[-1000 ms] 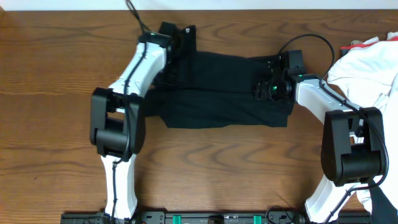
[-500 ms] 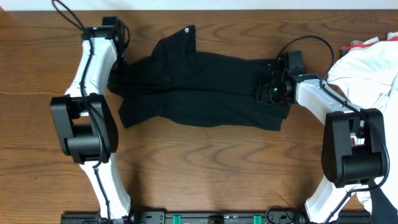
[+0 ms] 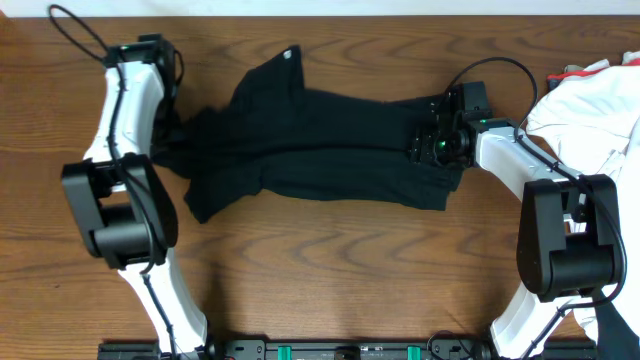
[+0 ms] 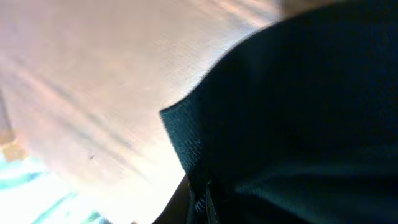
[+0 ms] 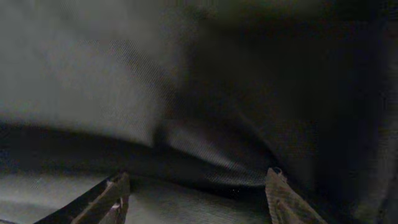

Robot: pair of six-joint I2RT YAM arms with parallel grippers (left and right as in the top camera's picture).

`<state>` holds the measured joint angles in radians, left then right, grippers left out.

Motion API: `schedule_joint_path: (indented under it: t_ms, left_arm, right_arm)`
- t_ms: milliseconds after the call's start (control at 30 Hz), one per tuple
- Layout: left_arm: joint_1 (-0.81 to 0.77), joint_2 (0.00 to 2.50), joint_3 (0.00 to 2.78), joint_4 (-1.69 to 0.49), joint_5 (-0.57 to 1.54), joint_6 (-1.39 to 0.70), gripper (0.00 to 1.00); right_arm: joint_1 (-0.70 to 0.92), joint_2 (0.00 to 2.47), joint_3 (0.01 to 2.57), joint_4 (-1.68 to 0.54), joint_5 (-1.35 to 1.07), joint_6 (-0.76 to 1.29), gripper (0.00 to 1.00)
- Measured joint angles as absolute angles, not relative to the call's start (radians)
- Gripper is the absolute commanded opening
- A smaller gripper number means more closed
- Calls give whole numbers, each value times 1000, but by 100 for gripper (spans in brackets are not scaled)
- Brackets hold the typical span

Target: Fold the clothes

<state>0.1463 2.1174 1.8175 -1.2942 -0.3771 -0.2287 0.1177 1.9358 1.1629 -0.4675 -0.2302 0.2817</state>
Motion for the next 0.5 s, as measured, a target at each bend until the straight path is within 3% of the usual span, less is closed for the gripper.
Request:
schedule_joint_path:
  t_ms: [233,500]
  left_arm:
    - [240,2064,1818,-1293,-403,-266,31]
    - [191,2064,1818,-1245,-280,-210,31]
  right_arm:
    - [117,1932,1163,-474,-232,273,76]
    - [78,1916,1157,-490,-284,202,74]
